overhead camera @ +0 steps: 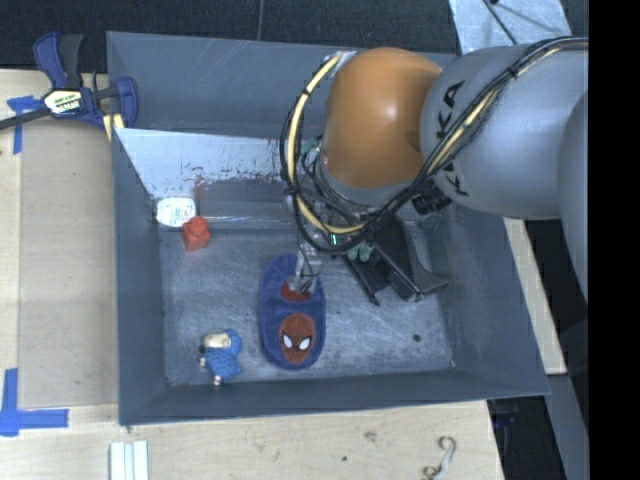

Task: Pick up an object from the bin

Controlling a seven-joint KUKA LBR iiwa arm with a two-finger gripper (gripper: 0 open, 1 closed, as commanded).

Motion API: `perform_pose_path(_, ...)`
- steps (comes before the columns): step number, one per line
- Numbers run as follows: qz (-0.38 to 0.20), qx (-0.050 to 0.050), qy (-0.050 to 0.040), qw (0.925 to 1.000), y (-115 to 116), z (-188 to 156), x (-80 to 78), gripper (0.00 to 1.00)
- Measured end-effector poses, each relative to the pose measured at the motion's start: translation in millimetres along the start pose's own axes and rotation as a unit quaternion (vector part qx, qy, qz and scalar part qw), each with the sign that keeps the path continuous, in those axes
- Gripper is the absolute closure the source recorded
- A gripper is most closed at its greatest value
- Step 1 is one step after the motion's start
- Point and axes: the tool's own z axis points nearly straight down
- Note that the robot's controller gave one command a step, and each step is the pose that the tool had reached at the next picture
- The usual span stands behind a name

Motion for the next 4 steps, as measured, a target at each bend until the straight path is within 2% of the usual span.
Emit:
perform_pose_path(1,-0.032,-0.001,0.0004,0.9995,-26,113,1.8,0.0)
perform_pose_path(2,-0.032,-0.001,-0.0091,0.9995,-26,106,-3.3,1.0)
perform_pose_path(3,-0.015,-0.001,-0.0089,0.9999,-43,-18,-22.3,1.0)
perform_pose_path(4,-0.184,0.0,-0.0072,0.9829,-35,-102,-27.1,1.0)
